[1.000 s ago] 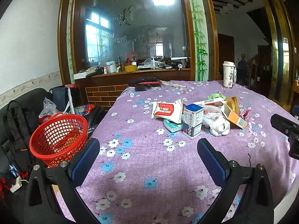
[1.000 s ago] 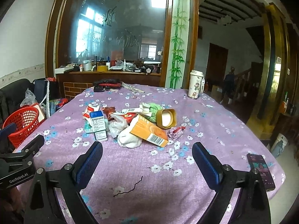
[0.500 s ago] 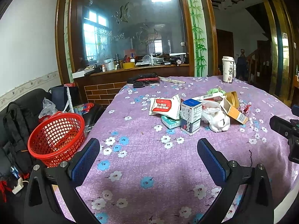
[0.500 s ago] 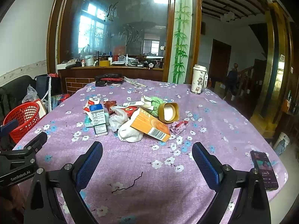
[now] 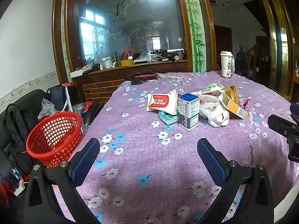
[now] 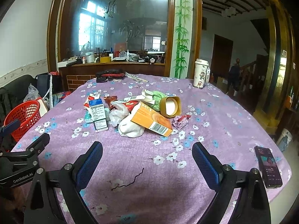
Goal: Collect trash
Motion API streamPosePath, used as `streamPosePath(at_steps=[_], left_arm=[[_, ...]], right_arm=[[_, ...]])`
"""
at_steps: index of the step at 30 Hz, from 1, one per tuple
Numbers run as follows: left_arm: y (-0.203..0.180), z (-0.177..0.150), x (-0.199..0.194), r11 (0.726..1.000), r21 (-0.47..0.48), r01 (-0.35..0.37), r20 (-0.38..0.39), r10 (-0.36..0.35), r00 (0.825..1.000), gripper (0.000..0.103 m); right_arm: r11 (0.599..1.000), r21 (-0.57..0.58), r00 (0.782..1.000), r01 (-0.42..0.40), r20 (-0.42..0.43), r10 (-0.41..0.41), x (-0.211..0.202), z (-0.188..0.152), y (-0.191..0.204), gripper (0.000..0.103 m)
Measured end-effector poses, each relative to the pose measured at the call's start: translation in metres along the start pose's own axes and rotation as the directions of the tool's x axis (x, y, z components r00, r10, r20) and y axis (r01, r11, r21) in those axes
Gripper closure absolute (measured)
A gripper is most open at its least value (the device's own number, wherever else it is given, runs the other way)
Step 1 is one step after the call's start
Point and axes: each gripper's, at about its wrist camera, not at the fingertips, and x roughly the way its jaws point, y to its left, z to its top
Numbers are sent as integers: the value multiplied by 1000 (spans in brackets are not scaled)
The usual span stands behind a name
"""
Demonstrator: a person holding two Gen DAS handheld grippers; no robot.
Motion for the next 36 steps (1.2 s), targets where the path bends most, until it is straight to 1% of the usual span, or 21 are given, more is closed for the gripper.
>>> streamPosePath(at_steps=[19, 23, 24, 25, 27, 28, 29, 31, 33, 34, 35, 36], left_arm=[[-4, -4, 6, 1000, 8, 5, -19, -5, 1000, 0], [-4, -3, 11, 1000, 11, 18, -37, -18, 999, 0], [-3, -2, 13, 1000, 10, 26, -49, -26, 998, 0], [-2, 0, 16, 999, 7, 38, -62, -38, 997, 0], [2, 5, 25, 997, -3, 74, -100, -74, 992, 0], [3, 8, 28, 996, -9, 87, -116, -88, 989, 0], [4, 10, 34, 994, -17, 109, -142, -110, 984, 0], [8, 15, 48, 987, -42, 154, -206, -160, 965, 0], [11, 19, 60, 980, -80, 184, -248, -198, 948, 0], [11, 20, 63, 977, -89, 196, -257, -213, 943, 2], [10, 22, 65, 975, -89, 205, -263, -221, 939, 4], [8, 24, 67, 973, -82, 215, -268, -230, 936, 10]], right_arm=[[1000, -1, 1000, -9, -26, 9, 10, -5, -2, 5], [999, -16, 999, -32, -26, 32, 11, -5, -5, 5], [999, -24, 999, -44, -28, 43, 12, -4, -6, 5], [996, -38, 996, -77, -38, 75, 14, -2, -9, 5], [989, -62, 990, -132, -60, 128, 19, 2, -14, 11], [987, -70, 987, -147, -70, 142, 21, 3, -15, 13], [978, -90, 979, -186, -98, 177, 26, 6, -18, 13], [962, -107, 962, -252, -135, 237, 35, 9, -22, 19], [944, -119, 943, -309, -170, 287, 45, 13, -27, 21], [933, -131, 932, -337, -186, 310, 49, 16, -27, 21], [924, -146, 926, -354, -196, 324, 53, 18, -28, 24], [915, -166, 920, -369, -208, 333, 58, 21, -28, 25]])
